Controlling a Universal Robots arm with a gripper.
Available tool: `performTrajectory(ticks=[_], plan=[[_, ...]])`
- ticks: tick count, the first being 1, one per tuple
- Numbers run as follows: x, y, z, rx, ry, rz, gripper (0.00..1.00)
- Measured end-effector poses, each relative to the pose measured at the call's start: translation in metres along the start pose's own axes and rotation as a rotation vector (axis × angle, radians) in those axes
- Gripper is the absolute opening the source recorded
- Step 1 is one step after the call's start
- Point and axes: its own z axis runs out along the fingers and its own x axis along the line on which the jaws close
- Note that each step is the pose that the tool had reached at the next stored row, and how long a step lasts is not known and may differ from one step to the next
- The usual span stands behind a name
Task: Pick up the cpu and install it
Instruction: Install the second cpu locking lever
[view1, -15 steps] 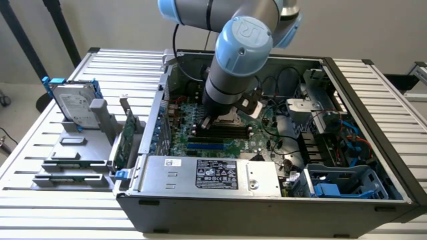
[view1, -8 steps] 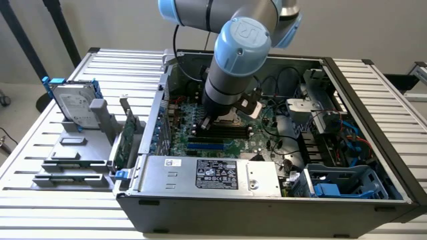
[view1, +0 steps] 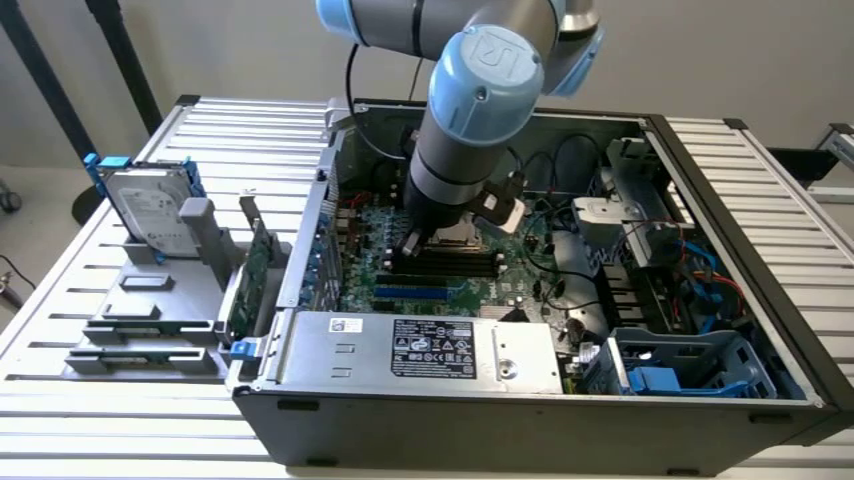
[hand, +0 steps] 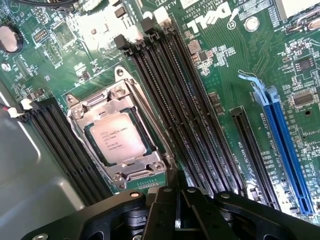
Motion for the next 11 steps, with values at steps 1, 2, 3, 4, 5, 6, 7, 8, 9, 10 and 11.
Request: performTrajectory(ticks=[1, 2, 3, 4, 5, 6, 7, 8, 9, 10, 11], plan=[[0.000, -0.0004, -0.0010, -0.0001, -0.0002, 0.000, 0.11], [0.000, -0.0009, -0.0017, -0.0002, -0.0001, 0.000, 0.11], [0.000, -0.0016, -0.0022, -0.0002, -0.0001, 0.000, 0.11], [0.000, -0.0026, -0.0025, 0.0000, -0.0002, 0.000, 0.11], [-0.001, -0.0041, -0.0027, 0.0001, -0.0003, -0.001, 0.11], [-0.001, -0.0057, -0.0027, 0.0003, -0.0003, -0.001, 0.11], [-0.002, -0.0075, -0.0026, 0.0005, -0.0004, -0.002, 0.11], [-0.003, -0.0096, -0.0025, 0.0007, -0.0009, -0.003, 0.11], [-0.003, -0.0116, -0.0022, 0.0008, -0.0011, -0.003, 0.11], [-0.003, -0.0137, -0.0018, 0.0010, -0.0016, -0.004, 0.11], [-0.003, -0.0157, -0.0011, 0.0011, -0.0016, -0.004, 0.11]])
